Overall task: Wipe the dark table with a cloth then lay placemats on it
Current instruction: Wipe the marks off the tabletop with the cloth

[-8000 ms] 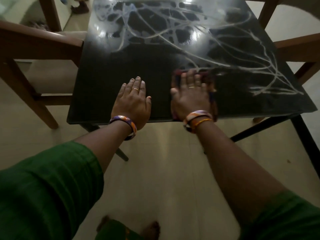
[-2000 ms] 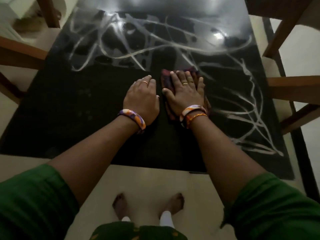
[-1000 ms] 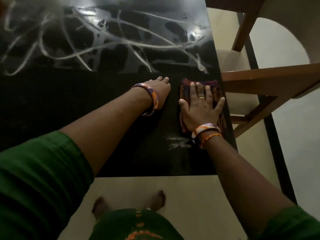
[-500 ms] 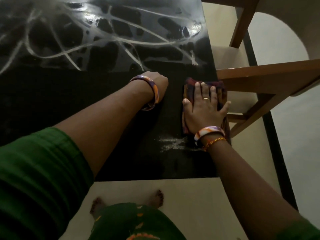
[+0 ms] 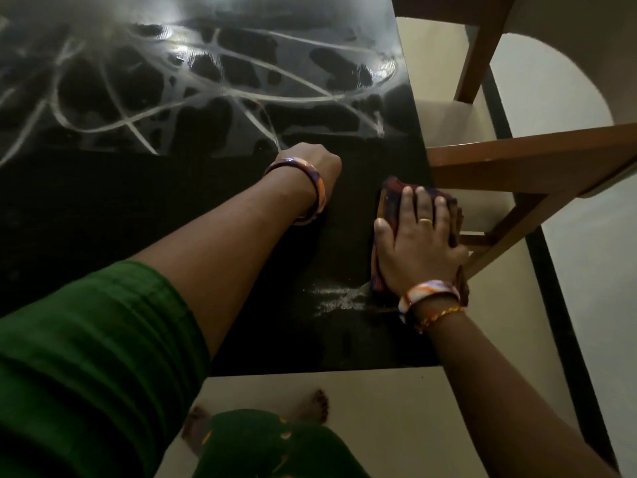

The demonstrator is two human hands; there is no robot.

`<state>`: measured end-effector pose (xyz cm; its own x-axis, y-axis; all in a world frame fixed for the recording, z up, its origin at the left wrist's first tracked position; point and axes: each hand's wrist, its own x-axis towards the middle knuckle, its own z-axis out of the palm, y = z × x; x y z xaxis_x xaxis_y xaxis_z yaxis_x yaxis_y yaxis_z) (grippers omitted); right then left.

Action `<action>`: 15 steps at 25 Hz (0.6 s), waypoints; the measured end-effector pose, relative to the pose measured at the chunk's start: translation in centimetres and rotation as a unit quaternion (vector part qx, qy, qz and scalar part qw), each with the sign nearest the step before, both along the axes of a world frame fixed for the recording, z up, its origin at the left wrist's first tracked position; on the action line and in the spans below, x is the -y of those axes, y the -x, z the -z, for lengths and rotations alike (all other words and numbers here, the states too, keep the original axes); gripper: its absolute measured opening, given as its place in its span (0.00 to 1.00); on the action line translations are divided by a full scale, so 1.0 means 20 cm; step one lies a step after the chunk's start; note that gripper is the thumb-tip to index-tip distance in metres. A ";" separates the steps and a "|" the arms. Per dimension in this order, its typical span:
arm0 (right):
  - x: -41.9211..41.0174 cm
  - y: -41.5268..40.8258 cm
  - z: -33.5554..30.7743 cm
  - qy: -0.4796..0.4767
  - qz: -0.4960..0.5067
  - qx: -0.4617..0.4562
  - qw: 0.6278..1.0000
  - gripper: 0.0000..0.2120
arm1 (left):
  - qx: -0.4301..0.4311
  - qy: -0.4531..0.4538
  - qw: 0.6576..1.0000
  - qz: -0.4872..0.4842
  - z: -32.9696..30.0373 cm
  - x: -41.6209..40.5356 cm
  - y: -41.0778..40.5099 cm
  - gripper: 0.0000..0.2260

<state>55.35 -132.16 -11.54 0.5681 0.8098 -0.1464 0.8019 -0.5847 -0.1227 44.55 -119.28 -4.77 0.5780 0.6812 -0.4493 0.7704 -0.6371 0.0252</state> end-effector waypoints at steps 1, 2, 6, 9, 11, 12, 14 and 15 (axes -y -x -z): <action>-0.01 -0.01 0.00 -0.005 -0.002 0.003 1.000 0.30 | -0.002 0.000 1.000 -0.001 0.00 0.00 0.00 0.13; -0.08 -0.05 0.00 -0.022 -0.001 -0.009 1.000 0.30 | -0.005 -0.002 1.000 -0.002 0.00 0.00 -0.01 0.13; -0.43 -0.22 -0.02 -0.064 0.025 -0.077 0.995 0.31 | -0.020 -0.018 1.000 0.008 -0.01 0.01 -0.04 0.12; -0.23 -0.20 -0.02 -0.068 0.004 -0.073 0.995 0.31 | -0.026 -0.032 0.999 0.023 -0.01 0.00 -0.05 0.12; 0.05 -0.13 -0.01 -0.062 0.000 -0.054 0.997 0.31 | -0.036 -0.036 0.998 0.032 -0.01 -0.01 -0.04 0.12; 0.15 -0.09 -0.01 -0.059 0.001 -0.036 0.998 0.31 | -0.039 -0.036 0.998 0.033 -0.01 -0.01 -0.05 0.12; 0.17 -0.07 0.00 -0.070 0.000 -0.008 0.998 0.32 | -0.041 -0.041 0.998 0.037 -0.01 0.00 -0.06 0.11; 0.10 -0.09 -0.01 -0.078 0.003 -0.019 0.997 0.32 | -0.041 -0.047 0.997 0.039 -0.01 0.01 -0.06 0.10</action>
